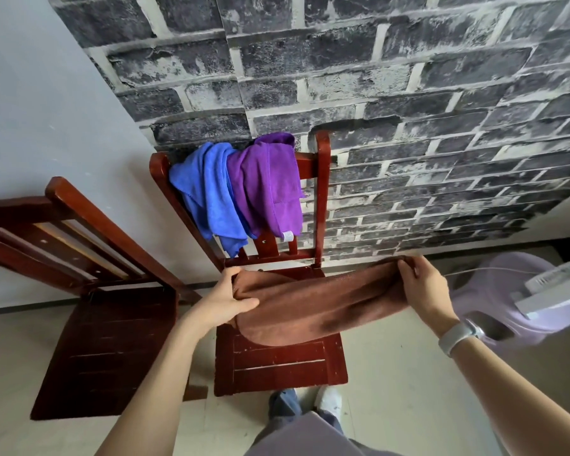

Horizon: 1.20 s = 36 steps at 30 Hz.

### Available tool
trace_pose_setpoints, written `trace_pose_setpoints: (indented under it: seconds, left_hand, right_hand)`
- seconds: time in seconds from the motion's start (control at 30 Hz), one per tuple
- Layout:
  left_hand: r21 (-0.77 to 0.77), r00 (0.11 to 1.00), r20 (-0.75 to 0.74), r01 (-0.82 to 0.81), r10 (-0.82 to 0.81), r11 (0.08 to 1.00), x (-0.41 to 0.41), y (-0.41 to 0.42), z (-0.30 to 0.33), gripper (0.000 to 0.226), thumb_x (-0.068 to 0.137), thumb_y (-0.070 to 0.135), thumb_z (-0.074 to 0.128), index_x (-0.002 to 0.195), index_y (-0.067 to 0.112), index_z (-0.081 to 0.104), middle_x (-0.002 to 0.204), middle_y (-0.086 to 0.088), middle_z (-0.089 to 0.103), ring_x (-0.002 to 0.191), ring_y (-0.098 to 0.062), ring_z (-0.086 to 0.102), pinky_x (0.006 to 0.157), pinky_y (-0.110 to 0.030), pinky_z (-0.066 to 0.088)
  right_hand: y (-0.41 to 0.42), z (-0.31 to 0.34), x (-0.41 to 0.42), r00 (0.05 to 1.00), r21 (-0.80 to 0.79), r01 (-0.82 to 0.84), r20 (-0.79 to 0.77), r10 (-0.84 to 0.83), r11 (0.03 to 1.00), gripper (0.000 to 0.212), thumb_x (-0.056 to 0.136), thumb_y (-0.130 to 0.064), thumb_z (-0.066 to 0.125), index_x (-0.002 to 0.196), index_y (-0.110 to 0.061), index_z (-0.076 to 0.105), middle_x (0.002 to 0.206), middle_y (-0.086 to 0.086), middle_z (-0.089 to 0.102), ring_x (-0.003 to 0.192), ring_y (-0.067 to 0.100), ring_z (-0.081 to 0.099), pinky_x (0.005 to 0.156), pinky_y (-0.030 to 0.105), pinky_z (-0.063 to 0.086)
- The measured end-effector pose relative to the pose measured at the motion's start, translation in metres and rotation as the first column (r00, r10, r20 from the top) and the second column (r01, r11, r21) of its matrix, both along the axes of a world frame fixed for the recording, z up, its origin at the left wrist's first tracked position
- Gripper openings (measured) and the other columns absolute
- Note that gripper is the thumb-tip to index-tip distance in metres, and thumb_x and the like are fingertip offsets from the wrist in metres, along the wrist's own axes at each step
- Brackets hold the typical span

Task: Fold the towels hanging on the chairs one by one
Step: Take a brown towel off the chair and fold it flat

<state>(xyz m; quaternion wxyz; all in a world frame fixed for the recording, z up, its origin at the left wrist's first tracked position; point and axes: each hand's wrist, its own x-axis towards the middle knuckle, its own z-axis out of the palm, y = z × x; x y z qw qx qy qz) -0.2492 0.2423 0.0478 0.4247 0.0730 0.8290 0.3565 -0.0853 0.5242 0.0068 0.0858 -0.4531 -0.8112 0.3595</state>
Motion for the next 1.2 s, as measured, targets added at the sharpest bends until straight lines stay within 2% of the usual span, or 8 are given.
trace_pose_setpoints:
  seconds: [0.17,0.27,0.47,0.6,0.73,0.83,1.07,1.2]
  left_hand:
    - [-0.193,0.835,-0.529,0.06,-0.155,0.979,0.011,-0.009,-0.009,0.029,0.092,0.01,0.048,0.119,0.019,0.048,0.119,-0.005,0.058,0.112,-0.024,0.054,0.085,-0.027,0.037]
    - [-0.231,0.751,-0.629,0.063,-0.198,0.971,0.015,-0.016,-0.016,0.015,0.095,0.014,0.043,0.109,0.017,0.048,0.112,-0.003,0.057,0.1,-0.026,0.058,0.075,-0.03,0.039]
    - [-0.276,0.778,-0.591,0.052,-0.212,0.96,0.011,-0.029,-0.034,0.023,0.093,0.019,0.047,0.115,0.014,0.042,0.112,-0.013,0.05,0.091,-0.031,0.06,0.074,-0.039,0.048]
    - [-0.071,0.846,-0.531,0.004,-0.041,0.997,-0.002,-0.037,-0.037,0.007,0.084,0.021,0.062,0.089,0.017,0.059,0.104,-0.008,0.059,0.098,-0.02,0.057,0.084,-0.026,0.039]
    - [-0.048,0.918,-0.374,0.122,-0.131,0.991,-0.004,-0.048,-0.027,0.018,0.073,0.027,0.075,0.089,0.026,0.066,0.098,0.008,0.057,0.094,-0.009,0.055,0.078,-0.018,0.039]
    - [-0.215,0.855,-0.375,0.296,-0.358,0.931,-0.007,-0.065,-0.031,0.033,0.071,0.024,0.077,0.102,0.018,0.069,0.102,0.005,0.054,0.1,-0.014,0.052,0.089,-0.024,0.039]
    - [-0.378,0.774,-0.399,0.349,-0.492,0.857,0.003,-0.111,-0.046,0.018,0.089,0.018,0.056,0.101,0.021,0.069,0.094,0.001,0.06,0.093,-0.017,0.06,0.08,-0.025,0.044]
    - [-0.152,0.925,-0.261,0.242,-0.275,0.958,-0.004,-0.141,-0.051,0.012,0.087,0.017,0.059,0.08,0.024,0.065,0.078,0.003,0.068,0.078,-0.01,0.064,0.065,-0.02,0.047]
  right_hand:
    - [0.003,-0.01,0.007,0.998,-0.091,-0.023,0.052,0.027,0.996,0.032,0.09,-0.028,0.054,0.104,-0.001,0.06,0.106,0.022,0.064,0.102,0.039,0.057,0.087,0.04,0.043]
    - [0.005,-0.015,0.01,1.0,-0.177,0.023,0.008,-0.022,0.984,0.028,0.087,-0.025,0.059,0.101,0.0,0.062,0.101,0.021,0.065,0.095,0.036,0.059,0.084,0.039,0.045]
    - [0.011,-0.013,0.024,0.999,-0.336,-0.025,-0.049,0.009,0.942,0.017,0.093,-0.008,0.047,0.101,-0.01,0.061,0.096,0.012,0.06,0.077,0.023,0.055,0.053,0.016,0.046]
    - [0.009,-0.004,0.03,0.987,-0.427,-0.16,-0.088,0.135,0.89,0.031,0.091,0.003,0.044,0.077,-0.016,0.064,0.085,0.008,0.06,0.067,0.015,0.048,0.044,0.01,0.037]
    - [-0.003,0.009,0.027,0.94,-0.45,-0.318,-0.039,0.338,0.834,0.018,0.083,0.0,0.061,0.101,-0.002,0.066,0.09,0.008,0.062,0.079,0.018,0.055,0.061,0.01,0.043]
    - [-0.022,0.011,0.023,0.805,-0.265,-0.512,0.182,0.564,0.817,0.026,0.079,-0.009,0.068,0.101,-0.022,0.063,0.084,0.001,0.061,0.074,0.016,0.058,0.062,0.011,0.042]
    - [-0.071,-0.012,0.029,0.706,-0.139,-0.591,0.387,0.593,0.794,0.016,0.085,-0.019,0.061,0.092,-0.008,0.071,0.102,-0.005,0.043,0.098,0.014,0.047,0.087,0.024,0.037]
    - [-0.087,-0.011,0.03,0.78,-0.278,-0.449,0.341,0.524,0.849,0.004,0.086,-0.011,0.058,0.085,-0.013,0.061,0.078,-0.005,0.055,0.079,0.018,0.051,0.06,0.014,0.036]
